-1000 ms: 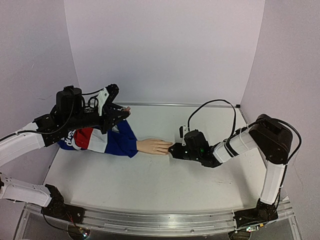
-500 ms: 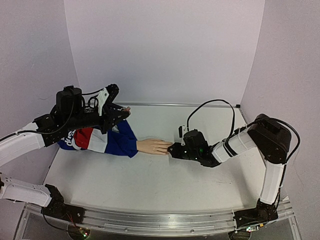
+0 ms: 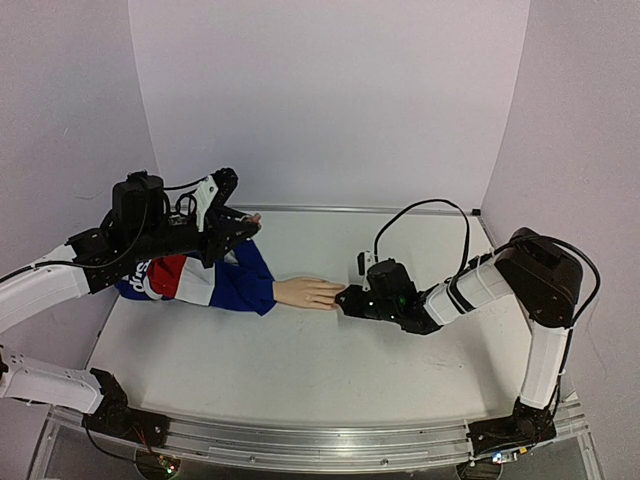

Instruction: Paint the nails

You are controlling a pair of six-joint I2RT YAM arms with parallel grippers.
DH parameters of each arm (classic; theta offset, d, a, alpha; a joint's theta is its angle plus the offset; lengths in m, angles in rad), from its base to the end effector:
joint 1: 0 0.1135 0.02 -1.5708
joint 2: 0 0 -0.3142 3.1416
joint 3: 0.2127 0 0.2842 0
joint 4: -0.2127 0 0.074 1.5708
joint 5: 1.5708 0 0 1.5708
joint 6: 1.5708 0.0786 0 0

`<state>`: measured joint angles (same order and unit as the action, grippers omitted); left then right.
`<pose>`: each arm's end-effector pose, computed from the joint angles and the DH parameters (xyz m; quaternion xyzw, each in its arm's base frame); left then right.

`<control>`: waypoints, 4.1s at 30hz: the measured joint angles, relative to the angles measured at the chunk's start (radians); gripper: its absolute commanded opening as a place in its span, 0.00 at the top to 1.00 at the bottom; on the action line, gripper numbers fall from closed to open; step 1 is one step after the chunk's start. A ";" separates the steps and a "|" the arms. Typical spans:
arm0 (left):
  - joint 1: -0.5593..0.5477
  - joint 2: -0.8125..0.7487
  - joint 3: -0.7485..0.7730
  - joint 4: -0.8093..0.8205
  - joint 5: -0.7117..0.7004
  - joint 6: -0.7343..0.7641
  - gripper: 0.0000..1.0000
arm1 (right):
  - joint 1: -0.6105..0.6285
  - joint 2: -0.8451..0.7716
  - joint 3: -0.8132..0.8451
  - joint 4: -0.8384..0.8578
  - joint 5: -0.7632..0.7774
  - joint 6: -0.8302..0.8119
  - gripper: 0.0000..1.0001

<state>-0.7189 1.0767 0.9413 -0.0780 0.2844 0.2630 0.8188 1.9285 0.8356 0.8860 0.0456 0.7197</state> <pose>0.2115 -0.2144 0.3804 0.4417 0.6376 -0.2479 0.5804 0.3171 0.3337 0.1574 -0.0241 0.7759 0.4256 0.4650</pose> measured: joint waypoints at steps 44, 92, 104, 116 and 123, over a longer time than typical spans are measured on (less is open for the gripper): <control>0.000 0.000 0.000 0.000 0.000 0.000 1.00 | 0.000 0.002 0.003 -0.059 0.042 0.006 1.00; 0.000 0.000 0.000 0.000 0.001 -0.001 1.00 | 0.000 -0.013 0.001 -0.025 0.000 -0.009 1.00; 0.000 0.000 0.000 0.000 0.001 -0.001 1.00 | 0.000 -0.002 0.009 -0.026 -0.003 -0.008 1.00; 0.000 0.000 0.000 0.000 0.001 -0.001 1.00 | 0.000 0.000 0.009 -0.029 -0.002 -0.008 1.00; 0.000 0.000 0.000 0.000 0.001 -0.001 1.00 | 0.000 0.000 0.009 -0.053 0.009 -0.008 1.00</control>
<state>-0.7189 1.0767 0.9413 -0.0780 0.2855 0.2623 0.8188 1.9289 0.8448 0.8333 0.0547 0.7120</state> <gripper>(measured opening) 0.216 0.144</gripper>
